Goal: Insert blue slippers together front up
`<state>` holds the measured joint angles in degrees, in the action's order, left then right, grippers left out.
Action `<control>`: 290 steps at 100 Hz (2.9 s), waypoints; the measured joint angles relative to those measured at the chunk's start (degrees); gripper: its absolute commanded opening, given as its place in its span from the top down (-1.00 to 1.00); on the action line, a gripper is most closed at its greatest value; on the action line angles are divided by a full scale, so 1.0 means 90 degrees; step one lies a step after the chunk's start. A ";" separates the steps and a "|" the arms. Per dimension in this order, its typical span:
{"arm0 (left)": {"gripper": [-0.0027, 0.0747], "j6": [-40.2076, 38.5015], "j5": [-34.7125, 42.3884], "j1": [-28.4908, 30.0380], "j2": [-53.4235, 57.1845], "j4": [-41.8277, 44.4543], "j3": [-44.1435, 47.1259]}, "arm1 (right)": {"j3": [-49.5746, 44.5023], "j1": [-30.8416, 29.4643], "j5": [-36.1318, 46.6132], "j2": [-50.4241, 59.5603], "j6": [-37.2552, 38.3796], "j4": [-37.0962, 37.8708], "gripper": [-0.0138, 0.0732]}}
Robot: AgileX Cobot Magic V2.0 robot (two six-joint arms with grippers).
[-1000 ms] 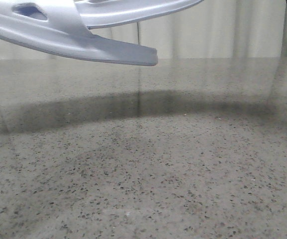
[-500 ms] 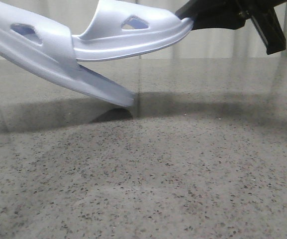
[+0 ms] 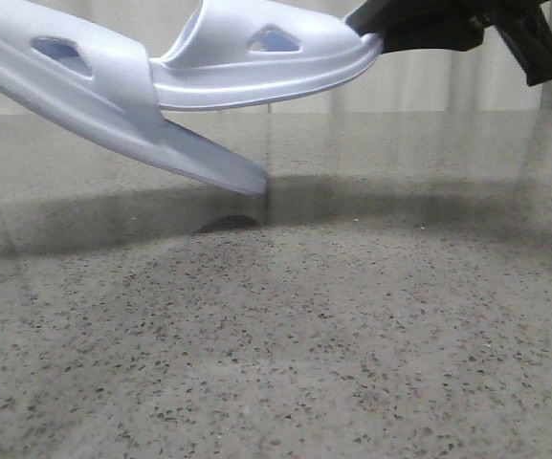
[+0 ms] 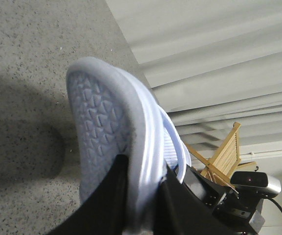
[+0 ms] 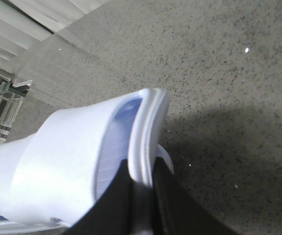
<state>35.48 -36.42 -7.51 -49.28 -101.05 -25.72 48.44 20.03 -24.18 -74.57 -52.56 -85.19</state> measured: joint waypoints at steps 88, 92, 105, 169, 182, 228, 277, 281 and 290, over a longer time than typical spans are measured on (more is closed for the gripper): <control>0.89 -0.0040 -0.0522 -0.0037 -0.0030 0.0000 0.0000 | 0.0000 0.0177 0.0782 0.1609 -0.0072 0.1789 -0.28; 0.89 -0.0040 -0.0522 -0.0040 -0.0030 0.0000 0.0000 | 0.0000 0.0195 0.0796 0.1685 -0.0072 0.1862 -0.28; 0.89 -0.0054 -0.0620 -0.0040 -0.0030 0.0000 0.0000 | 0.0000 0.0221 0.0888 0.1968 -0.0083 0.2071 -0.28; 0.89 -0.0065 -0.1067 -0.0133 -0.0030 0.0049 -0.0020 | 0.0000 -0.0845 0.1036 0.2782 -0.0096 0.2601 -0.28; 0.89 -0.0065 -0.0995 -0.0133 -0.0030 0.0049 -0.0020 | 0.0000 -0.0883 0.0963 0.2782 -0.0096 0.2599 -0.28; 0.89 0.0254 -0.0618 -0.0133 -0.0870 0.0025 -0.0020 | 0.0000 -0.0883 0.0750 0.2782 -0.0096 0.2613 -0.28; 0.89 0.0858 -0.0473 -0.0133 -0.2126 -0.0073 -0.0045 | 0.0000 -0.0883 0.0438 0.2782 -0.0096 0.2637 -0.28; 0.89 0.0900 -0.0473 -0.0133 -0.2171 -0.0088 -0.0045 | 0.0000 -0.0883 0.0423 0.2782 -0.0096 0.2637 -0.28; 0.89 0.0986 -0.0473 -0.0133 -0.2196 -0.0088 -0.0045 | 0.0000 -0.0883 0.0423 0.2782 -0.0096 0.2637 -0.28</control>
<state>44.36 -40.67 -8.71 -69.05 -101.84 -26.12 48.44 12.09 -20.37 -49.54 -53.42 -61.46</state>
